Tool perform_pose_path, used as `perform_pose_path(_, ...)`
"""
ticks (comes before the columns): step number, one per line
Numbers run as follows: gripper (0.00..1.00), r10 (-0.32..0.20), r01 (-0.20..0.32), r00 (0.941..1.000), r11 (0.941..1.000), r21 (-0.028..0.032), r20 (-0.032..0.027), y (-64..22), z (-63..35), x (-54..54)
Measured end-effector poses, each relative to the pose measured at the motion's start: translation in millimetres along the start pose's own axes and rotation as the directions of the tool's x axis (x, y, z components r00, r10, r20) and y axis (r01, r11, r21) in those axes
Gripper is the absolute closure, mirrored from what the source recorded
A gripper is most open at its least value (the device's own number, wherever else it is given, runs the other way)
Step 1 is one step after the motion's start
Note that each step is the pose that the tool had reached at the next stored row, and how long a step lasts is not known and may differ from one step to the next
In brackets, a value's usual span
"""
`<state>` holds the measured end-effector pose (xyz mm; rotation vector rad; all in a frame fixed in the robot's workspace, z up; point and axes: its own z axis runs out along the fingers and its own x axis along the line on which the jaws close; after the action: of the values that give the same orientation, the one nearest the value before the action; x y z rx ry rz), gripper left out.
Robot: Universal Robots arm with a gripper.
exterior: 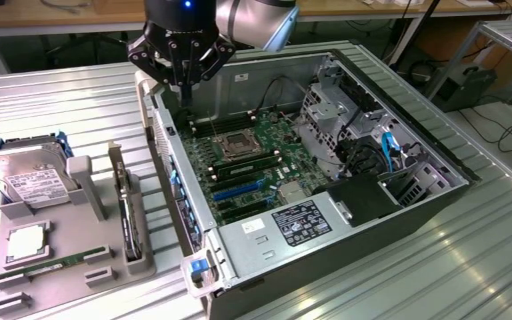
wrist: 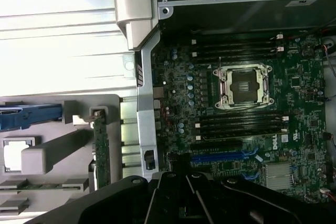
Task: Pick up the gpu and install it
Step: 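Reach for the gpu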
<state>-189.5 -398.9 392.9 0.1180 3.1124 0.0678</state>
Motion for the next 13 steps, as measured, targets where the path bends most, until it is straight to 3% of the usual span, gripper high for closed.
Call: perform_pose_path(13, 0.89, 0.000, 0.000, 1.0000, 1.0000, 0.0000, 0.0000, -0.5, 0.0, 6.9)
